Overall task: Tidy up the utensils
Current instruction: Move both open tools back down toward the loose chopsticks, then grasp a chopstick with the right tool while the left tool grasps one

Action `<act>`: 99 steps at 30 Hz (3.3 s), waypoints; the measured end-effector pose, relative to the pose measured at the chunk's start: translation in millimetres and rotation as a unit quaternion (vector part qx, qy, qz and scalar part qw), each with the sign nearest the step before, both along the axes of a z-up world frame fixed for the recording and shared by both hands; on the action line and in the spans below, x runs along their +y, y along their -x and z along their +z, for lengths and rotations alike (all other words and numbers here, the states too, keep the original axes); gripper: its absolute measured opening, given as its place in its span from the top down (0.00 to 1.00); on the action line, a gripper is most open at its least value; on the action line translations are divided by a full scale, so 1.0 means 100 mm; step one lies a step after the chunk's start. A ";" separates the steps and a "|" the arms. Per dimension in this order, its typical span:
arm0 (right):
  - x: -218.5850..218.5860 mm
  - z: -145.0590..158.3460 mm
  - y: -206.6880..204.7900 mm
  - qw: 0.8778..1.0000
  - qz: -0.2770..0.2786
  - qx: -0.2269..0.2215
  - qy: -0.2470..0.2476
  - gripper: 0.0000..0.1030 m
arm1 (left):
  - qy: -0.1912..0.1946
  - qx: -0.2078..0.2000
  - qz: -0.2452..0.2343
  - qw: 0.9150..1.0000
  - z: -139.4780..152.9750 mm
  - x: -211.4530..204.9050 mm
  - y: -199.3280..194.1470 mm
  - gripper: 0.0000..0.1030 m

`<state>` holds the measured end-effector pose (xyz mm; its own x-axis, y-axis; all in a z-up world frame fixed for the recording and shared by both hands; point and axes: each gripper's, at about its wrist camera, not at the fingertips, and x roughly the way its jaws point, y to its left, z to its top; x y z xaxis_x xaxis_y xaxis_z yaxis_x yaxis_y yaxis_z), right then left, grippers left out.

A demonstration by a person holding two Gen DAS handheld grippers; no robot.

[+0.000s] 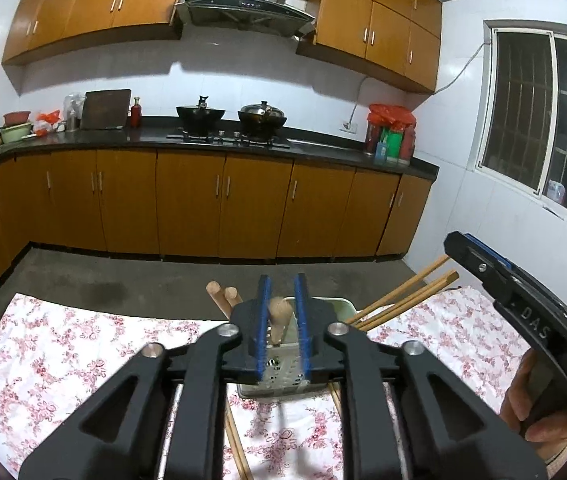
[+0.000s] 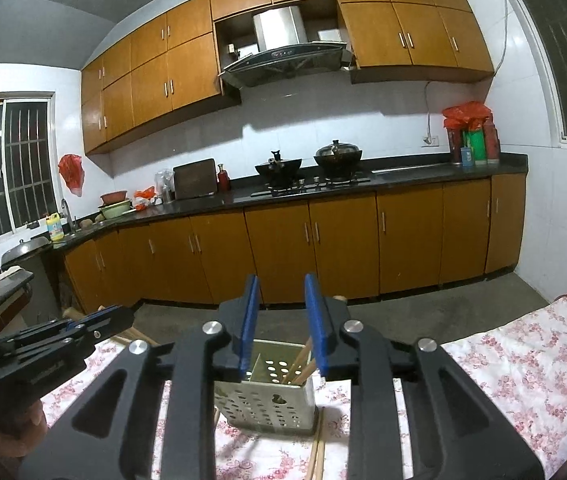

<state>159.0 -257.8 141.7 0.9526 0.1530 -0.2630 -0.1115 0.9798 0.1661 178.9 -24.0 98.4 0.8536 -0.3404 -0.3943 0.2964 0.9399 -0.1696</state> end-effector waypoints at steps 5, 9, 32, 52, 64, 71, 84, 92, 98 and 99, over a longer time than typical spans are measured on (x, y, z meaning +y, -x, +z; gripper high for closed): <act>-0.05 0.02 0.13 1.000 -0.006 0.000 0.000 0.69 | 0.006 -0.007 0.006 1.000 0.05 0.01 0.04 0.75; -0.12 -0.01 0.24 1.000 -0.019 0.010 0.007 0.67 | 0.016 -0.013 0.014 1.000 0.10 0.08 0.12 0.74; -0.01 -1.93 0.49 0.954 0.013 0.299 0.031 0.81 | -0.057 0.128 0.059 0.988 -1.29 0.29 0.52 0.65; -0.08 -2.13 0.38 0.949 -0.011 0.311 0.046 0.92 | -0.044 0.205 0.024 0.978 -1.84 0.24 0.60 0.76; -0.08 -2.13 0.38 0.949 -0.012 0.311 0.052 0.92 | -0.069 0.217 -0.001 0.974 -1.91 0.08 0.61 0.81; -0.09 -2.13 0.39 0.949 -0.015 0.310 0.056 0.92 | -0.083 0.222 0.014 0.971 -1.95 0.06 0.56 0.82; -0.07 -2.12 0.34 0.951 -0.018 0.303 0.065 0.92 | -0.095 0.219 0.053 0.970 -1.93 0.24 0.30 0.92; -0.12 -2.13 0.17 0.949 -0.045 0.305 0.069 0.91 | -0.086 0.221 0.069 0.969 -1.93 0.42 0.23 0.92; -0.12 -2.14 0.16 0.948 -0.058 0.307 0.056 0.91 | -0.080 0.222 0.068 0.969 -1.93 0.42 0.22 0.92; -0.13 -2.14 0.16 0.948 -0.061 0.307 0.052 0.91 | -0.080 0.223 0.068 0.969 -1.93 0.42 0.22 0.92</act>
<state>142.7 -270.5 -72.6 0.6243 -0.0057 -0.7811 0.0901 0.9938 0.0648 156.5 18.0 -94.2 0.6194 -0.1411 -0.7723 0.0991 0.9899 -0.1014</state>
